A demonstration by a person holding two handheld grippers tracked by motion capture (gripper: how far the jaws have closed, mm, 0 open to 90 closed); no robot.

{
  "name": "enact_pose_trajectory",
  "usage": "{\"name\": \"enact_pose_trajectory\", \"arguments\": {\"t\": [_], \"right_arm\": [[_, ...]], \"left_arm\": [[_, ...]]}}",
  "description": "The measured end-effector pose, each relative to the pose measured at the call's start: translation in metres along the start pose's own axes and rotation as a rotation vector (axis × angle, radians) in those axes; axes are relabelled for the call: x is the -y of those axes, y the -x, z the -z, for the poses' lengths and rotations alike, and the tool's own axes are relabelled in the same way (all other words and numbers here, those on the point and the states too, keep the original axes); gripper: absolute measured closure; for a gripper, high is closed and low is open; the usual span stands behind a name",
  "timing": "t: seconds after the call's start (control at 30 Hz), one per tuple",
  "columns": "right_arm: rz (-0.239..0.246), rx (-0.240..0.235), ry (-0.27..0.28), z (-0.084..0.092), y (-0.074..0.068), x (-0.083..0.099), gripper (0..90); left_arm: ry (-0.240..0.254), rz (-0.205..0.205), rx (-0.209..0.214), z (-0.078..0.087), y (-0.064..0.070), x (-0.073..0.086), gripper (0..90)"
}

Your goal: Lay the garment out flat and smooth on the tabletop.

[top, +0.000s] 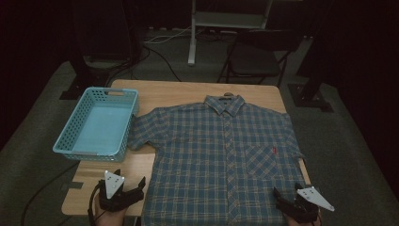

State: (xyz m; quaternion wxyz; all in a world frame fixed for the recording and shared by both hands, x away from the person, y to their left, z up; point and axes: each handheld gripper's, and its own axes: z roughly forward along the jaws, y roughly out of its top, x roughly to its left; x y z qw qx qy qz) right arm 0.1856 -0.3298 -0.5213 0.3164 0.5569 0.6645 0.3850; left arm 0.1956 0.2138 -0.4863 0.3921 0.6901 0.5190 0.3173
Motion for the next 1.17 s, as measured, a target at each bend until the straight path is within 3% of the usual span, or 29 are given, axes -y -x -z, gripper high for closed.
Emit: {"name": "enact_pose_trajectory", "arguments": {"t": [0.07, 0.17, 0.4, 0.53, 0.67, 0.83, 1.17], "right_arm": [[0.0, 0.001, 0.0, 0.0, 0.0, 0.0, 14.0], [0.0, 0.001, 0.001, 0.0, 0.0, 0.0, 14.0], [0.001, 0.0, 0.001, 0.0, 0.0, 0.0, 14.0], [0.001, 0.0, 0.001, 0.0, 0.0, 0.0, 14.0], [0.0, 0.0, 0.003, 0.0, 0.0, 0.0, 13.9], [0.001, -0.001, 0.004, 0.0, 0.0, 0.001, 13.9], [0.001, 0.0, 0.002, 0.0, 0.0, 0.001, 14.0]], "left_arm": [[-0.004, -0.012, 0.003, -0.001, 0.002, 0.006, 11.2], [-0.001, -0.022, -0.028, -0.002, 0.004, 0.014, 11.2], [0.016, 0.011, -0.041, -0.005, 0.01, 0.033, 11.2], [0.054, -0.012, -0.054, -0.005, 0.012, 0.039, 11.2], [0.068, -0.043, -0.086, -0.007, 0.015, 0.042, 11.2], [0.112, -0.022, -0.073, -0.008, 0.014, 0.045, 11.2], [0.118, -0.002, -0.076, -0.009, 0.014, 0.046, 11.2]]}}
